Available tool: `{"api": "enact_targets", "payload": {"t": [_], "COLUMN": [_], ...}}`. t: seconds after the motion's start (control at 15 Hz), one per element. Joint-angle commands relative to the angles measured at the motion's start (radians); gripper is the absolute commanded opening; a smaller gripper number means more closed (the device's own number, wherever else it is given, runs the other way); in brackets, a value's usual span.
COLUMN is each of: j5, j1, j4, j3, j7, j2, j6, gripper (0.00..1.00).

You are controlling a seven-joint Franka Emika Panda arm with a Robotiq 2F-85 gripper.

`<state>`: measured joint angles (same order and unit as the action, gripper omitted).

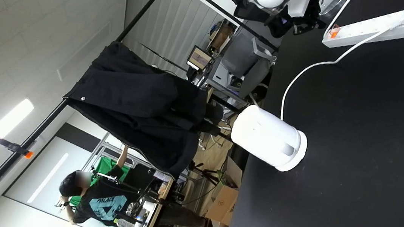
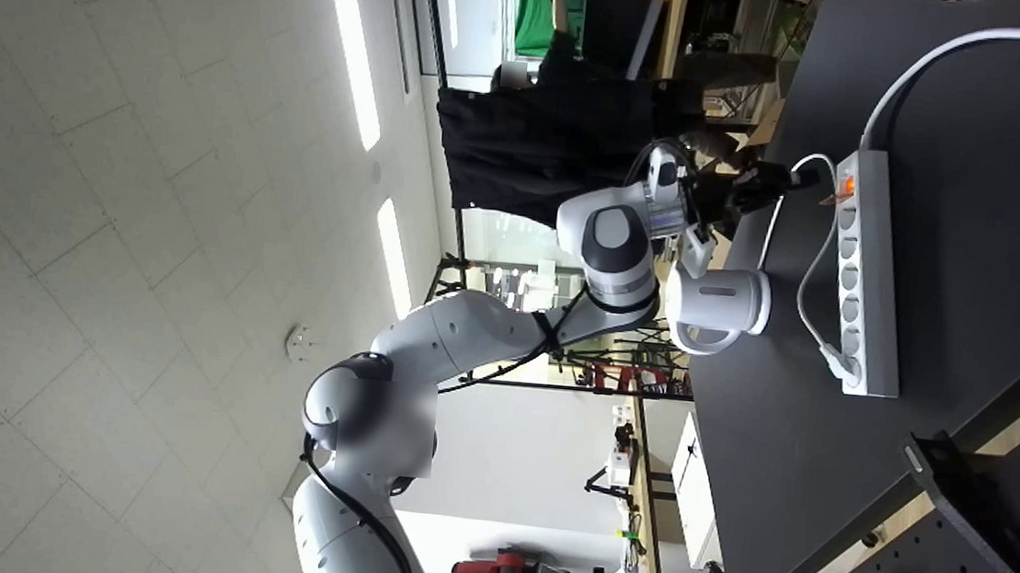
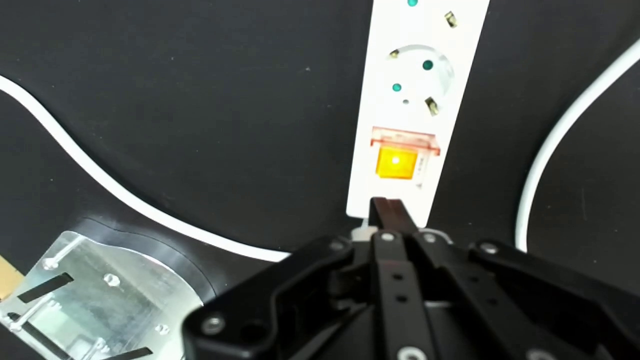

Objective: Turn off the switch on the adapter

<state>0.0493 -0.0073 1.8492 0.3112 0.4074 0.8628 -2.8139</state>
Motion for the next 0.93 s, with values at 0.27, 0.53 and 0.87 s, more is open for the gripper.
{"api": "enact_targets", "payload": {"t": [0.27, 0.53, 0.87], "j5": [-0.045, -0.061, -0.085], "j1": [0.005, 0.008, 0.015], "j4": [-0.007, -0.012, -0.021], "j3": [0.008, 0.005, 0.008], "j7": [-0.009, -0.01, -0.002], "j2": [0.024, 0.043, 0.071], "j6": [-0.025, -0.033, -0.062], "gripper": [0.0, 0.0, 0.0]}}
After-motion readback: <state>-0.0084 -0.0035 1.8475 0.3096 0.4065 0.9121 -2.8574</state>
